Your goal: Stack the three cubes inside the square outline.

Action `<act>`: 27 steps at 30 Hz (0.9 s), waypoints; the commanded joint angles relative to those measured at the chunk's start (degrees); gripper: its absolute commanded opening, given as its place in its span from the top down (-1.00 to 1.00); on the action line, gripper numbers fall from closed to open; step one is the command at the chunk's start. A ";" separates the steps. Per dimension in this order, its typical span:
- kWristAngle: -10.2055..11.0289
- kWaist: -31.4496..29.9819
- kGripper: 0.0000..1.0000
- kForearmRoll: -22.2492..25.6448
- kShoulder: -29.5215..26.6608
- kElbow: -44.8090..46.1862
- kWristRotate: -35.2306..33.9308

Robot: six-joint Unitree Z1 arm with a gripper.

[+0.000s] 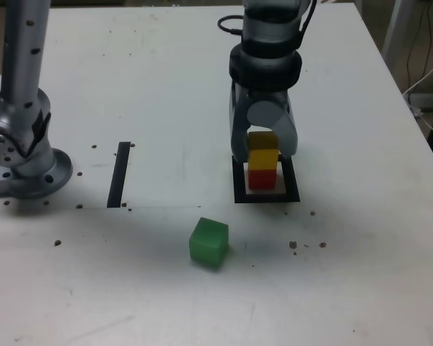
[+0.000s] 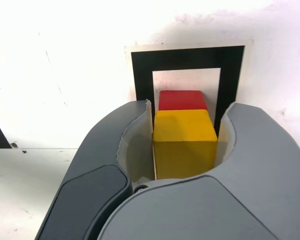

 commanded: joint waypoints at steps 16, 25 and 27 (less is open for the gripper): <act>-0.11 -0.26 -0.99 3.74 -3.29 0.18 -0.43; -0.41 -5.71 -0.99 8.11 -10.40 2.33 -0.64; -0.48 -7.87 -0.99 8.14 -11.38 3.86 -1.18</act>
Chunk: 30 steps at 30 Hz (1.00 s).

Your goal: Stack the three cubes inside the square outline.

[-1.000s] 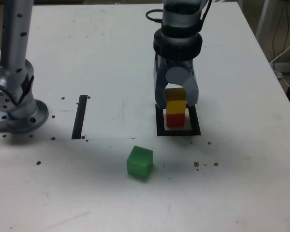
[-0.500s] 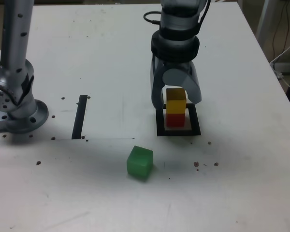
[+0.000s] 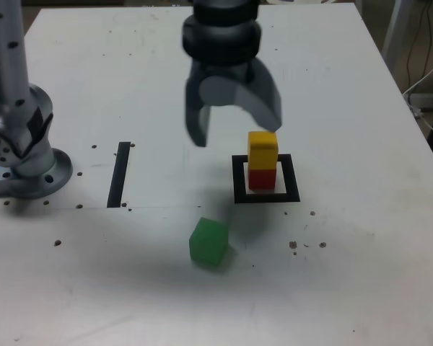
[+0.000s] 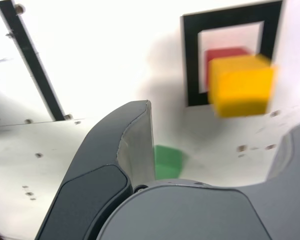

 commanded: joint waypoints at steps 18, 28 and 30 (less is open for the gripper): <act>-2.90 -18.76 -0.99 -10.03 0.12 11.73 -6.09; -2.43 -21.55 -0.87 -12.74 3.99 10.93 -7.04; -2.43 -21.66 -0.85 -13.26 4.56 10.84 -7.15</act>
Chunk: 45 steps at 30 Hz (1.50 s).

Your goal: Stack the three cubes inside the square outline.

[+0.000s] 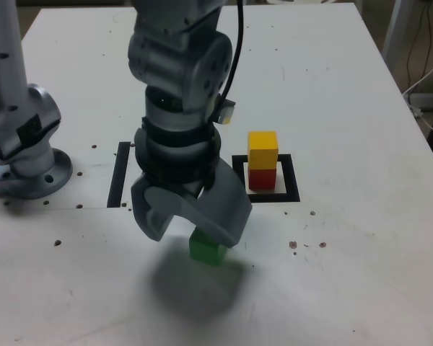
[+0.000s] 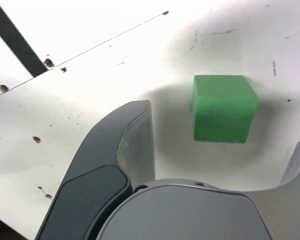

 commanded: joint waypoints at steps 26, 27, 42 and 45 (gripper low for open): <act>0.67 1.01 0.08 -2.42 3.61 -0.78 -0.03; 0.67 1.02 0.13 -2.55 3.61 -0.82 0.00; 1.16 1.05 0.46 -5.18 3.44 -0.50 0.38; 1.32 1.05 0.51 -5.07 3.09 -0.51 0.33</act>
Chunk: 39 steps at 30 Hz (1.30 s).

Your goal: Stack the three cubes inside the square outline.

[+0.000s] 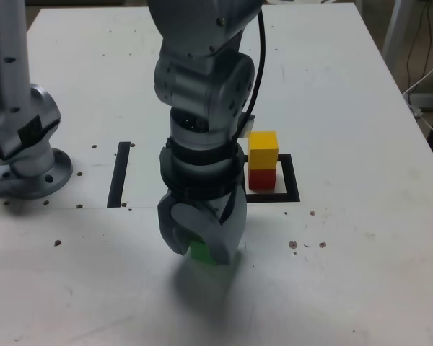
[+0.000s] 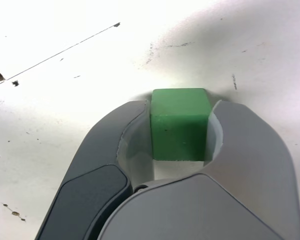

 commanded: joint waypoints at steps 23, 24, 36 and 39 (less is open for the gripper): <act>1.55 9.65 0.59 20.11 -6.83 -17.46 3.31; 1.54 10.44 0.59 20.54 -6.69 -18.15 3.52; 1.96 18.36 0.59 22.05 -3.70 -22.41 5.76; 1.93 19.79 0.59 21.97 -2.49 -23.45 6.12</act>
